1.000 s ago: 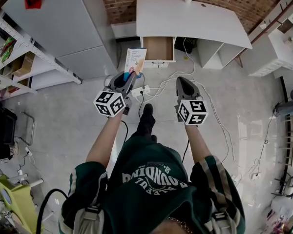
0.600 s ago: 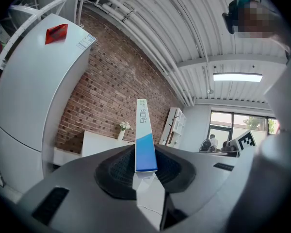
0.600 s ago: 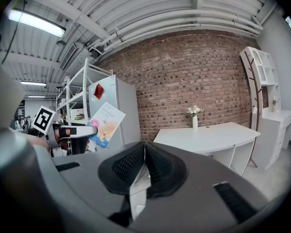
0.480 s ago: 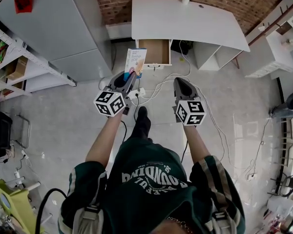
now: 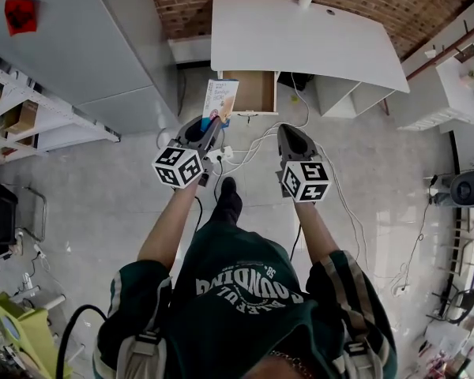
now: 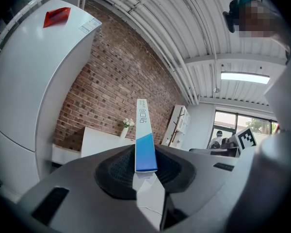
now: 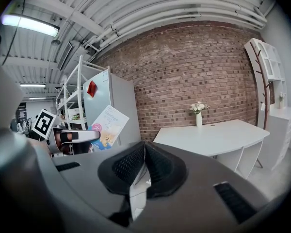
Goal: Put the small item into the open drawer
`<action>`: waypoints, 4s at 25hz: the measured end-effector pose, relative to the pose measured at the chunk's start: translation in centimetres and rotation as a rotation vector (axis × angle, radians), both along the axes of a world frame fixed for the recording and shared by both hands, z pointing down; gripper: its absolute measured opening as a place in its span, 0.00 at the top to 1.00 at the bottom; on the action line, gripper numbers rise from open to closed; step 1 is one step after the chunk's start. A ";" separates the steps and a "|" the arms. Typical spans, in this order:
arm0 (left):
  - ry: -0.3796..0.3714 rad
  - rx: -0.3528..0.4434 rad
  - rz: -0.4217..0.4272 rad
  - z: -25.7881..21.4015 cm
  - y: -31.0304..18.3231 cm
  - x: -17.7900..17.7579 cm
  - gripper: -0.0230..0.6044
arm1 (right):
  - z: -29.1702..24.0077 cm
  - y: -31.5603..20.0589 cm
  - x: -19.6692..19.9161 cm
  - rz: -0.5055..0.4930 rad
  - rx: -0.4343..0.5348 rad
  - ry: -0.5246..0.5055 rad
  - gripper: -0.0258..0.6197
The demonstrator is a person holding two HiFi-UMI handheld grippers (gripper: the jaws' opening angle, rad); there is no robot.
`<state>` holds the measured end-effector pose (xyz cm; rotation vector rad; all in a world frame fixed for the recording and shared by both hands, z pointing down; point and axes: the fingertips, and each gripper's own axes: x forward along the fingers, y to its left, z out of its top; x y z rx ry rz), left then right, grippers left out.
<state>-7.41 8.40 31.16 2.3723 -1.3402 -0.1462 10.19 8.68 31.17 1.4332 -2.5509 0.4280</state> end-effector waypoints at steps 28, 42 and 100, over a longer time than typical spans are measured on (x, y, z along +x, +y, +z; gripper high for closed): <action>0.052 -0.154 0.080 7.0 -14.3 -1.4 0.82 | 3.3 -15.0 -2.9 0.063 -0.092 0.034 0.92; 0.094 -0.198 0.094 9.6 -15.7 -1.2 0.82 | 5.3 -15.8 -3.5 0.072 -0.139 0.074 0.92; 0.075 -0.577 -0.186 31.4 -14.5 4.9 0.82 | 25.2 -20.0 -1.4 -0.262 -0.443 0.105 0.92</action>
